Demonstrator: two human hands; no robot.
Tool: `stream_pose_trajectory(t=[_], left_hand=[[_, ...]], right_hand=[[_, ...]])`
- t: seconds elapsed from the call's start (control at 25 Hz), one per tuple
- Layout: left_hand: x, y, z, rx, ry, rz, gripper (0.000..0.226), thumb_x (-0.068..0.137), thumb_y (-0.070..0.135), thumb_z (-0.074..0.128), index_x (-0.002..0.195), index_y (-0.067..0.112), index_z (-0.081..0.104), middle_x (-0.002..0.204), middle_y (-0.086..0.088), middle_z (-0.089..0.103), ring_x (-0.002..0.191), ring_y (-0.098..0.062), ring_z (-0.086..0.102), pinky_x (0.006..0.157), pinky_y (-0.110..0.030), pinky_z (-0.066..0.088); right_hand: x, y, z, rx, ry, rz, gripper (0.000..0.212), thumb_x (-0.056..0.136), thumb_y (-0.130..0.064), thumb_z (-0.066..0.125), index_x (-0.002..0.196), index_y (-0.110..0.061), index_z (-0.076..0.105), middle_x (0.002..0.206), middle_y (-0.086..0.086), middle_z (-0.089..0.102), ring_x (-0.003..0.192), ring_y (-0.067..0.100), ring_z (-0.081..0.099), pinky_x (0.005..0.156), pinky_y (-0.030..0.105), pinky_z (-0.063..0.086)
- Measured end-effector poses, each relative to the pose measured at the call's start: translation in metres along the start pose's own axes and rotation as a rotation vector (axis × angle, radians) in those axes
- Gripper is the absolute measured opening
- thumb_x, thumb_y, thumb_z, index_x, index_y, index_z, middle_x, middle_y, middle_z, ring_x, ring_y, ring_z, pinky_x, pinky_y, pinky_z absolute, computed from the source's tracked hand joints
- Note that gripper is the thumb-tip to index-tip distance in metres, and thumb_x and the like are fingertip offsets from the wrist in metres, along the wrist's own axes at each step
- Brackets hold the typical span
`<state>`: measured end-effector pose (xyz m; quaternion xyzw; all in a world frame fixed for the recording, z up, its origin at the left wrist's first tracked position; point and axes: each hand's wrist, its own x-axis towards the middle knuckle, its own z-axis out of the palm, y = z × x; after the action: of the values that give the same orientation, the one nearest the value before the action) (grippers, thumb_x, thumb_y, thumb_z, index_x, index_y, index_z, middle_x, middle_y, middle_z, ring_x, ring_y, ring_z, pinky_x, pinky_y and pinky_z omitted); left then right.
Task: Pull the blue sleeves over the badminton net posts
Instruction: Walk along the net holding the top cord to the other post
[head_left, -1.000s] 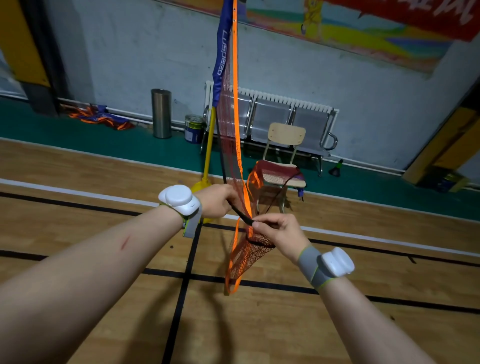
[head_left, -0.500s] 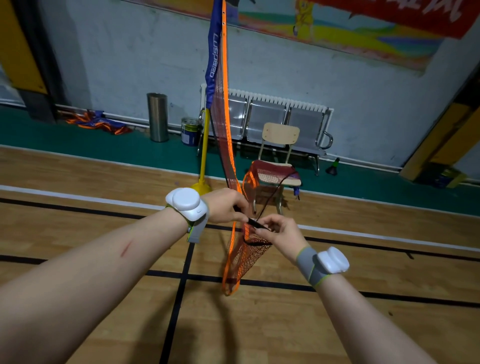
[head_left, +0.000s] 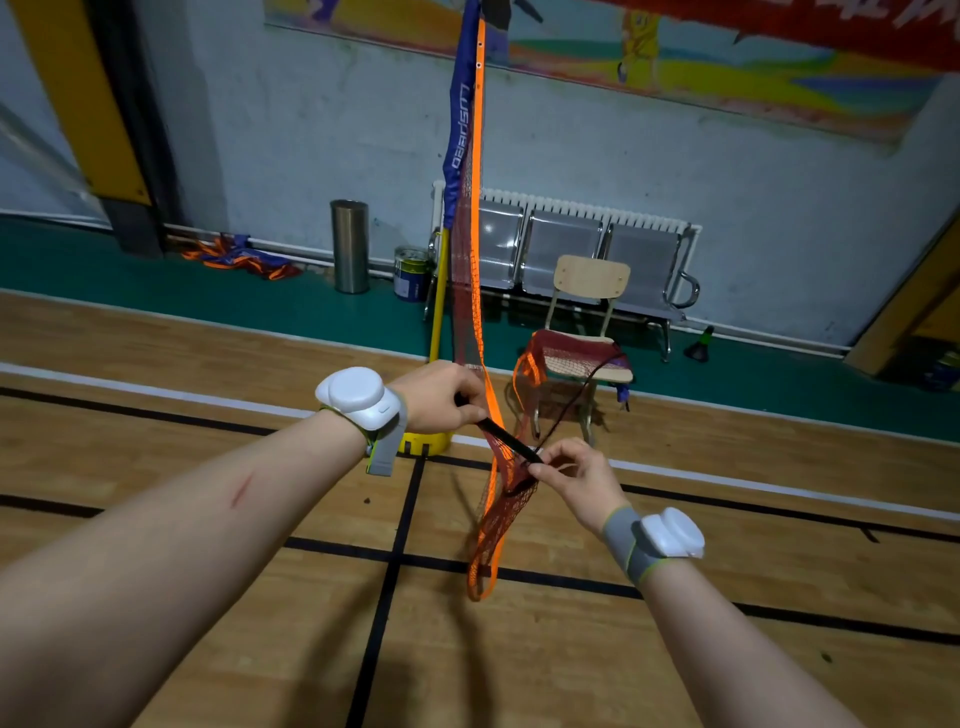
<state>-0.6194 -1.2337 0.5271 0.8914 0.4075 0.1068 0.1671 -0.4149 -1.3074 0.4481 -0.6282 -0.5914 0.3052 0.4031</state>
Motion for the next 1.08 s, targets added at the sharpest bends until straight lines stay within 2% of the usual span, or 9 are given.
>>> stream_pose_trajectory(t=[0.12, 0.28, 0.44, 0.56, 0.64, 0.72, 0.8, 0.92, 1.08], left_hand=[[-0.003, -0.012, 0.0, -0.014, 0.004, -0.045, 0.022, 0.09, 0.028, 0.054, 0.083, 0.008, 0.063, 0.095, -0.011, 0.064, 0.089, -0.028, 0.056, 0.078, -0.04, 0.046], [-0.001, -0.02, -0.001, -0.033, 0.013, -0.048, 0.023, 0.089, 0.029, 0.054, 0.086, 0.008, 0.063, 0.095, -0.012, 0.064, 0.089, -0.028, 0.056, 0.079, -0.039, 0.046], [0.002, -0.025, 0.004, -0.036, -0.007, -0.017, 0.019, 0.088, 0.03, 0.055, 0.084, 0.014, 0.063, 0.094, -0.007, 0.064, 0.09, -0.026, 0.057, 0.083, -0.041, 0.049], [0.004, -0.024, 0.012, -0.035, -0.04, 0.017, 0.014, 0.087, 0.024, 0.055, 0.089, 0.014, 0.065, 0.097, -0.003, 0.062, 0.095, -0.024, 0.056, 0.086, -0.039, 0.048], [0.005, -0.021, 0.018, -0.04, -0.049, 0.054, 0.015, 0.086, 0.019, 0.055, 0.095, 0.012, 0.065, 0.102, -0.004, 0.061, 0.098, -0.024, 0.056, 0.088, -0.038, 0.048], [0.006, -0.016, 0.024, -0.043, -0.053, 0.099, 0.018, 0.086, 0.018, 0.056, 0.101, 0.014, 0.065, 0.11, -0.004, 0.06, 0.104, -0.023, 0.055, 0.092, -0.037, 0.046], [0.006, -0.009, 0.033, -0.036, -0.075, 0.166, 0.023, 0.085, 0.018, 0.055, 0.107, 0.019, 0.064, 0.115, -0.002, 0.056, 0.109, -0.02, 0.053, 0.095, -0.034, 0.044], [0.004, 0.009, 0.044, 0.021, -0.082, 0.266, 0.031, 0.085, 0.016, 0.055, 0.114, 0.022, 0.06, 0.123, 0.0, 0.052, 0.114, -0.021, 0.052, 0.098, -0.039, 0.043], [-0.005, 0.037, 0.051, 0.132, -0.074, 0.364, 0.031, 0.086, 0.015, 0.056, 0.115, 0.024, 0.061, 0.122, 0.002, 0.055, 0.116, -0.016, 0.05, 0.099, -0.034, 0.041]], right_hand=[[-0.003, -0.011, -0.003, 0.052, 0.008, -0.008, 0.019, 0.083, -0.006, 0.064, 0.071, -0.016, 0.053, 0.073, 0.001, 0.053, 0.069, 0.011, 0.049, 0.068, 0.017, 0.042], [-0.011, -0.028, -0.005, 0.109, 0.008, -0.014, 0.014, 0.089, -0.007, 0.056, 0.077, -0.011, 0.05, 0.061, 0.003, 0.051, 0.057, 0.01, 0.048, 0.058, 0.014, 0.043], [-0.024, -0.039, -0.004, 0.135, 0.066, 0.047, 0.003, 0.086, -0.003, 0.059, 0.083, -0.003, 0.06, 0.062, 0.003, 0.046, 0.053, 0.007, 0.042, 0.048, 0.008, 0.036], [-0.033, -0.039, -0.002, 0.137, 0.112, 0.06, 0.005, 0.082, -0.004, 0.065, 0.083, -0.008, 0.068, 0.07, 0.005, 0.058, 0.063, 0.011, 0.05, 0.057, 0.01, 0.041], [-0.04, -0.038, 0.001, 0.128, 0.143, 0.049, 0.006, 0.08, -0.003, 0.067, 0.084, -0.006, 0.07, 0.072, 0.002, 0.063, 0.064, 0.004, 0.056, 0.064, 0.013, 0.045], [-0.05, -0.036, 0.003, 0.119, 0.167, 0.033, 0.008, 0.079, 0.001, 0.066, 0.087, -0.001, 0.07, 0.067, -0.008, 0.064, 0.058, -0.007, 0.056, 0.062, 0.008, 0.044], [-0.063, -0.032, 0.004, 0.114, 0.199, 0.027, 0.01, 0.078, 0.002, 0.067, 0.088, 0.002, 0.071, 0.061, -0.016, 0.063, 0.055, -0.01, 0.055, 0.059, 0.006, 0.043], [-0.078, -0.026, 0.003, 0.097, 0.216, 0.023, 0.013, 0.078, 0.001, 0.068, 0.09, 0.003, 0.071, 0.069, -0.007, 0.065, 0.056, -0.01, 0.056, 0.061, 0.006, 0.045], [-0.09, -0.024, -0.002, 0.107, 0.193, 0.017, 0.015, 0.08, 0.001, 0.066, 0.094, 0.005, 0.07, 0.071, -0.004, 0.064, 0.056, -0.011, 0.056, 0.06, 0.004, 0.044]])
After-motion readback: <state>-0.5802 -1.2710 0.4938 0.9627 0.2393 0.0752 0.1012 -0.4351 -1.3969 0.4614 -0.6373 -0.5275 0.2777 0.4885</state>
